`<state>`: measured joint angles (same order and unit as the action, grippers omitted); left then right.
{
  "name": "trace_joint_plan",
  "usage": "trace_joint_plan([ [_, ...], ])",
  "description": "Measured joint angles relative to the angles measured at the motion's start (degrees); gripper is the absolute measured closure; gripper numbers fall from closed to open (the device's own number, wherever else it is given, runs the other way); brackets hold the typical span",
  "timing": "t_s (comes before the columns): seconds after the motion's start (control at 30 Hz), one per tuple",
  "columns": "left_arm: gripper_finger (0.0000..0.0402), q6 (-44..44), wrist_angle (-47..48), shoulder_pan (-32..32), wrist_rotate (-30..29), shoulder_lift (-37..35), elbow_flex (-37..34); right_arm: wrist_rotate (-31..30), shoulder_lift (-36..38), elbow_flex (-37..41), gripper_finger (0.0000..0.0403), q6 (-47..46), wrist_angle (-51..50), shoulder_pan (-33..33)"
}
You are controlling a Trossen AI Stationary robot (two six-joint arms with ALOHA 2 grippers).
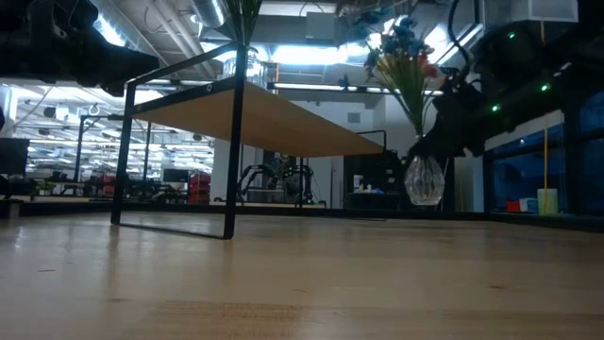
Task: Pick and place flowers into a vace then onto a shelf
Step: Put the transparent flower vase with flowers on the shelf
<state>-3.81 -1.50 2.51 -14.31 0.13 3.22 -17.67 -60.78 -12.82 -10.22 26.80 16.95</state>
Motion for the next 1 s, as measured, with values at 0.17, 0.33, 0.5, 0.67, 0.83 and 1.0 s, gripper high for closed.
trace_joint_plan([
  [0.17,0.0398,0.0,0.0,0.01,0.0,0.0,0.0,0.0,7.24,-1.47,0.0286,-0.11,-10.06,0.0],
  [0.33,0.0398,0.02,0.0,-0.01,0.0,0.01,0.0,1.36,10.62,-5.61,0.0286,0.17,-17.9,0.0],
  [0.5,0.0398,0.02,-0.01,0.01,0.03,0.0,0.0,6.17,10.85,-10.0,0.0286,3.35,-18.75,0.0],
  [0.67,0.0398,0.02,0.02,-0.01,0.35,0.01,0.0,7.35,10.83,-16.02,0.0286,6.12,-23.24,0.0],
  [0.83,0.0398,0.02,0.0,-0.01,0.42,-0.01,0.0,7.34,9.88,-22.38,0.0286,7.58,-28.09,0.0],
  [1.0,0.0398,0.02,0.0,-0.01,0.45,0.0,0.0,9.69,6.88,-27.09,0.0286,10.26,-28.27,0.04],
])
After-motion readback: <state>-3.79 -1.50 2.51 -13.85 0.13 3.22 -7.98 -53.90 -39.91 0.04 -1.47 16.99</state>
